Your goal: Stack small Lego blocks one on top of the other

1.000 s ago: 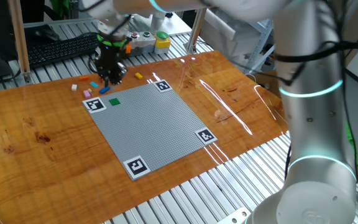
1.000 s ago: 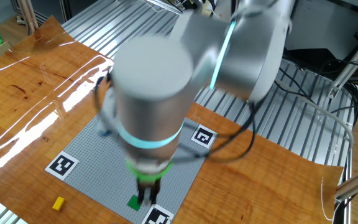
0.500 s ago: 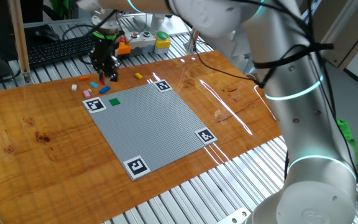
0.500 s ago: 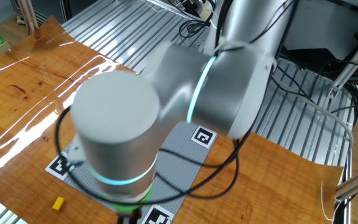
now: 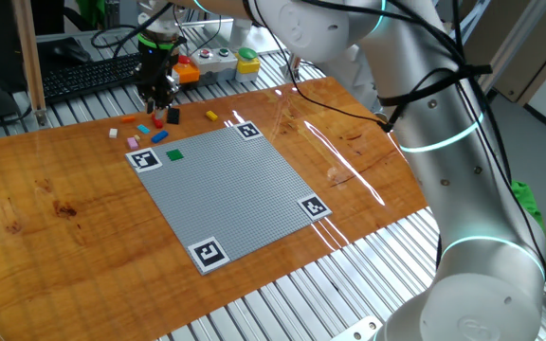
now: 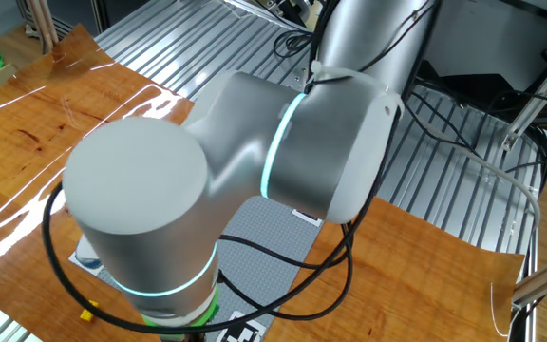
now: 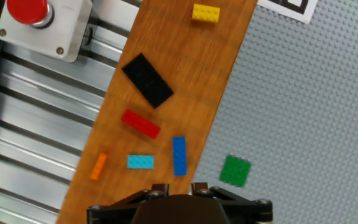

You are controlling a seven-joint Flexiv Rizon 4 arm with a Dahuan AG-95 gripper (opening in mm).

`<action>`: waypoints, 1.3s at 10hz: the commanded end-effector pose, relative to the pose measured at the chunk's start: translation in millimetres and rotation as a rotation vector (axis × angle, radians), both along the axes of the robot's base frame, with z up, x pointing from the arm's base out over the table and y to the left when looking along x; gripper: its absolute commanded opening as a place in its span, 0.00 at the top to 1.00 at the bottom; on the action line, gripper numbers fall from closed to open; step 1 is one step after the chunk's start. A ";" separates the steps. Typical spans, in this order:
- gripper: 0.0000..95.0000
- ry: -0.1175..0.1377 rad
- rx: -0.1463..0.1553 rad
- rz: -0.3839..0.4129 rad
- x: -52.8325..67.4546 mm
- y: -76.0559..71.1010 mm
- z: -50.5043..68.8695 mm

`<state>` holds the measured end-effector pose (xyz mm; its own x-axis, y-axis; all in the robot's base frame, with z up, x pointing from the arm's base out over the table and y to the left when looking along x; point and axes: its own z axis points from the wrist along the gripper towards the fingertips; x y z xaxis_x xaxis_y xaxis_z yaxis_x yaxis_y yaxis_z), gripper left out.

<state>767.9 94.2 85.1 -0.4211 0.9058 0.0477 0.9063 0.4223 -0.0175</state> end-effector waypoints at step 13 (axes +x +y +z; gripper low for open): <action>0.80 -0.024 0.009 0.079 -1.8 -0.5 0.6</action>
